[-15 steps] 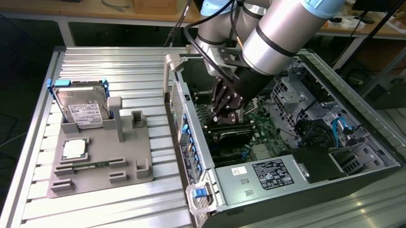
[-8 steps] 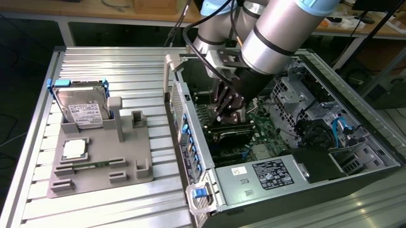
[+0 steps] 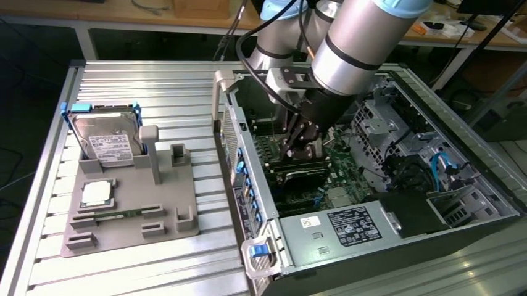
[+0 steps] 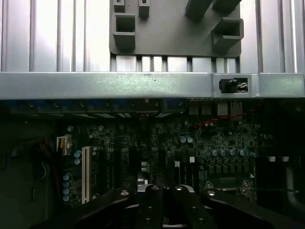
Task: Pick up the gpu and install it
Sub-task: 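Press down on the gpu until it lock into place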
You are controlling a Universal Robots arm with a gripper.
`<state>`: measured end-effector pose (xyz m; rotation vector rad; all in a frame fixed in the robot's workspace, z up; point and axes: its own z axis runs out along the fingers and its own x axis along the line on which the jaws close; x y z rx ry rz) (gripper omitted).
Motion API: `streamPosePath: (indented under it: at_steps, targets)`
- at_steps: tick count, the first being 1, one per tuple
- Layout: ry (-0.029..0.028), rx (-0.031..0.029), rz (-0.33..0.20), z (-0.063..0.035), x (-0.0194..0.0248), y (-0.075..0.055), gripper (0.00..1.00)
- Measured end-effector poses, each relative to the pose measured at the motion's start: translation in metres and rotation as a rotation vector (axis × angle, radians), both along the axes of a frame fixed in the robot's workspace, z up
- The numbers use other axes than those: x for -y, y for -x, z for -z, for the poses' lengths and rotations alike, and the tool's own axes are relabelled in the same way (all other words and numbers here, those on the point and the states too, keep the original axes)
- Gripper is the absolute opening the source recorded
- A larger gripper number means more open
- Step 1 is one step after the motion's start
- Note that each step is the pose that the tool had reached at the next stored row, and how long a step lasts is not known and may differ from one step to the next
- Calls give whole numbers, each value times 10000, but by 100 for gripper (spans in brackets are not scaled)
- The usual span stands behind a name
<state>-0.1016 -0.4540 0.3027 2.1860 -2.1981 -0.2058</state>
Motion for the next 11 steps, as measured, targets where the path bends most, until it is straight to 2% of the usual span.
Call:
streamPosePath:
  at_steps: [1,2,11]
  targets:
    - [0,66,0,2,-5,-1,11]
    - [2,100,0,6,-10,-4,11]
    - [1,108,0,16,-15,-9,11]
